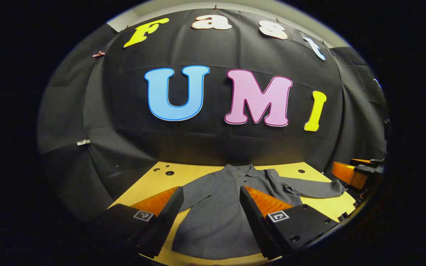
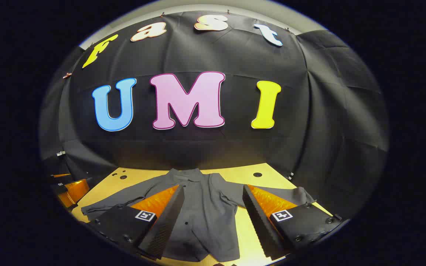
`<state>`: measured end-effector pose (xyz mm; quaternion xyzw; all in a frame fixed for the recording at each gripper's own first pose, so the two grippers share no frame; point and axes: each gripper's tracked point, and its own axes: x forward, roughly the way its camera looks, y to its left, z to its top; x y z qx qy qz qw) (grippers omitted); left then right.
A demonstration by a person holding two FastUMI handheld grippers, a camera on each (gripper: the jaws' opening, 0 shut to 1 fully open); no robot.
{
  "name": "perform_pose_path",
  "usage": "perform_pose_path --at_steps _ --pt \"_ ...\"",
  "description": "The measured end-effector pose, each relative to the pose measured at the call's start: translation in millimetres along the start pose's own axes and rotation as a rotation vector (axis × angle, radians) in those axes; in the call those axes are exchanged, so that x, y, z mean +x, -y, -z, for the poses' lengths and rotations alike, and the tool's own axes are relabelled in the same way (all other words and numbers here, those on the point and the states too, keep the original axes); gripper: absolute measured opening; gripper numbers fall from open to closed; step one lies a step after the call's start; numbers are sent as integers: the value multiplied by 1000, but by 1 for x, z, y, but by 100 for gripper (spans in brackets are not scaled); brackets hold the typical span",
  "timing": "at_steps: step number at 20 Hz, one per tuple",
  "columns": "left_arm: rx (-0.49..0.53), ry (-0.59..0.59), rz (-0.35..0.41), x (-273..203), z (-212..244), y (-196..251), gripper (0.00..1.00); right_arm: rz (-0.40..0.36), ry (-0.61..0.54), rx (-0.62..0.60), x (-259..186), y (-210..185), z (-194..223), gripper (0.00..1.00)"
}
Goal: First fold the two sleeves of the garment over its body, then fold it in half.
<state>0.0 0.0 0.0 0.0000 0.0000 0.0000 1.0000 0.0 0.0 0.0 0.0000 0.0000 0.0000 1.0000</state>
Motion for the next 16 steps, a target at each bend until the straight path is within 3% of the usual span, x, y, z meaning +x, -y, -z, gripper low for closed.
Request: perform_pose_path --at_steps 16 --pt "29 24 -49 27 -9 1 96 -12 -11 13 43 26 -3 98"
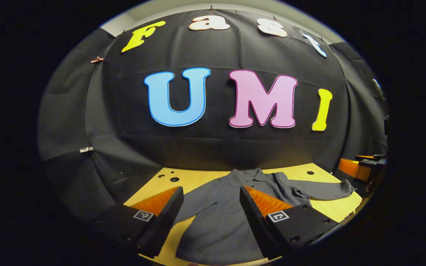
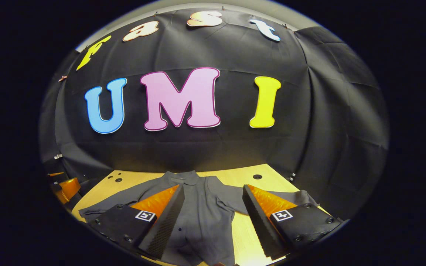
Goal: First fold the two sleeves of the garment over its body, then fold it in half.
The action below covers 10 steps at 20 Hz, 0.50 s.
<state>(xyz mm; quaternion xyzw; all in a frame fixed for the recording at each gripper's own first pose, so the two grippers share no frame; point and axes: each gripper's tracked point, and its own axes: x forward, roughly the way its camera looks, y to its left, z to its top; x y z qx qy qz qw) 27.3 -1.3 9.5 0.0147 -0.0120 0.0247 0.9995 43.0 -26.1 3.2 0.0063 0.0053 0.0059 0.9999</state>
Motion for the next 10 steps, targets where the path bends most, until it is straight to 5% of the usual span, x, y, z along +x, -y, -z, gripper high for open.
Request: perform_pose_path --at_steps 5,10 --pt "1 18 -15 7 1 6 96 -18 6 24 14 13 -1 98" --pt "25 -10 -15 7 11 17 96 54 -63 5 38 56 19 98"
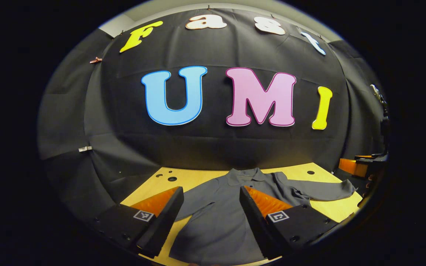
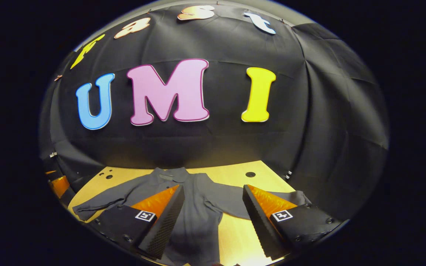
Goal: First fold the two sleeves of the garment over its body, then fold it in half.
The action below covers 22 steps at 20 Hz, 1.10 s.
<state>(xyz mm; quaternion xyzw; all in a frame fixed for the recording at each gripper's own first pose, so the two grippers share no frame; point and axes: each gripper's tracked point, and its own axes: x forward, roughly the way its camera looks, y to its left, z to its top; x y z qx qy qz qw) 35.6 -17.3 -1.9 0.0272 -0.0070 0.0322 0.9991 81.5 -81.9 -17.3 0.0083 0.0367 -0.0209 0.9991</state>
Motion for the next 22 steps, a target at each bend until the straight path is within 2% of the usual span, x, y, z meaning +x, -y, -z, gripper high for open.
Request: perform_pose_path --at_steps 9,13,18,22 --pt "-22 -66 -12 10 19 4 95 191 -110 37 45 97 31 98" --pt "-23 -99 -27 18 26 0 95 231 -195 48 67 131 59 98" --pt "-5 -138 -33 24 36 0 95 363 -291 109 87 192 91 98" --pt "22 -171 -30 27 42 1 95 432 -358 141 98 237 117 98"
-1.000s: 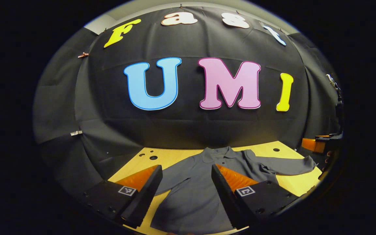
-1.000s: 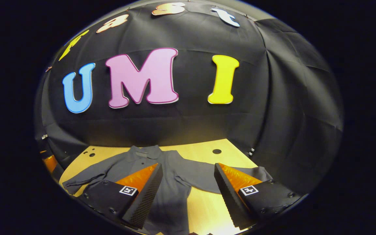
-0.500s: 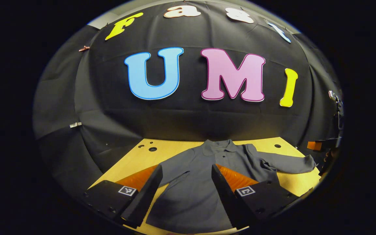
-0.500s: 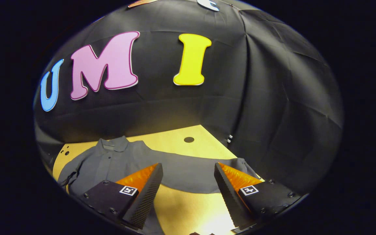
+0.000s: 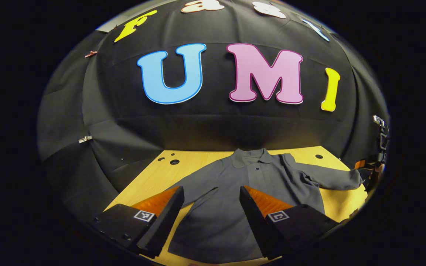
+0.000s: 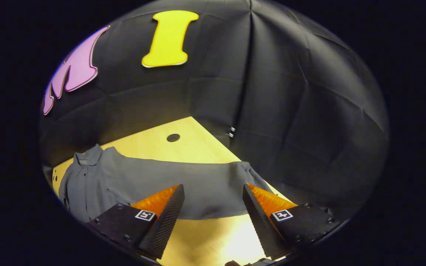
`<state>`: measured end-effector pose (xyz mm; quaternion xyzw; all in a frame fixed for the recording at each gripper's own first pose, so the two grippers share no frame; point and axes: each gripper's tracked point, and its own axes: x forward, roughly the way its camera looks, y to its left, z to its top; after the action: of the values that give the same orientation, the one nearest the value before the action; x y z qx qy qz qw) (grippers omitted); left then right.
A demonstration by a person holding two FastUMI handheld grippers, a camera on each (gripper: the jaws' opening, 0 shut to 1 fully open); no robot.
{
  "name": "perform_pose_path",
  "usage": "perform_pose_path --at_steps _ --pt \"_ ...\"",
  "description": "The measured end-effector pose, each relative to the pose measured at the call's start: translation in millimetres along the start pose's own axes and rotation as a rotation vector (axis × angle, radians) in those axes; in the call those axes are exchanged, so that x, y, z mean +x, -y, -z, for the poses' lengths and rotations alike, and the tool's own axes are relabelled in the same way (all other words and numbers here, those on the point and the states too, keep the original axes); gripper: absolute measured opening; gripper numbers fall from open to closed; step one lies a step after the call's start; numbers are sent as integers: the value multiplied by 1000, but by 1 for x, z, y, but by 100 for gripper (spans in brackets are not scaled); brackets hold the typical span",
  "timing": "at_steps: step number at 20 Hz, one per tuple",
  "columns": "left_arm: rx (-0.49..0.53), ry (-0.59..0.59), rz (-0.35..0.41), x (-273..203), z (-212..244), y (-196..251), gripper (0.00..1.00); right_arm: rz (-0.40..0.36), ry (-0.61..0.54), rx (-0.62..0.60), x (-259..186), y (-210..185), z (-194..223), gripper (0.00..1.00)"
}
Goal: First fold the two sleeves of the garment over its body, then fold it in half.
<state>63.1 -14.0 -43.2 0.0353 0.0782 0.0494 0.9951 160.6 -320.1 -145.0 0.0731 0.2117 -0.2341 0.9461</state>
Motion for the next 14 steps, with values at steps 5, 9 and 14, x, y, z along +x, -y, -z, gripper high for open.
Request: perform_pose_path --at_steps 5,9,14 --pt "49 -30 16 1 8 9 96 92 -66 69 45 43 13 98" --pt "46 -52 19 0 14 15 98 124 -126 123 70 63 28 98" --pt "52 -75 12 2 17 14 99 163 -185 128 87 79 50 98"
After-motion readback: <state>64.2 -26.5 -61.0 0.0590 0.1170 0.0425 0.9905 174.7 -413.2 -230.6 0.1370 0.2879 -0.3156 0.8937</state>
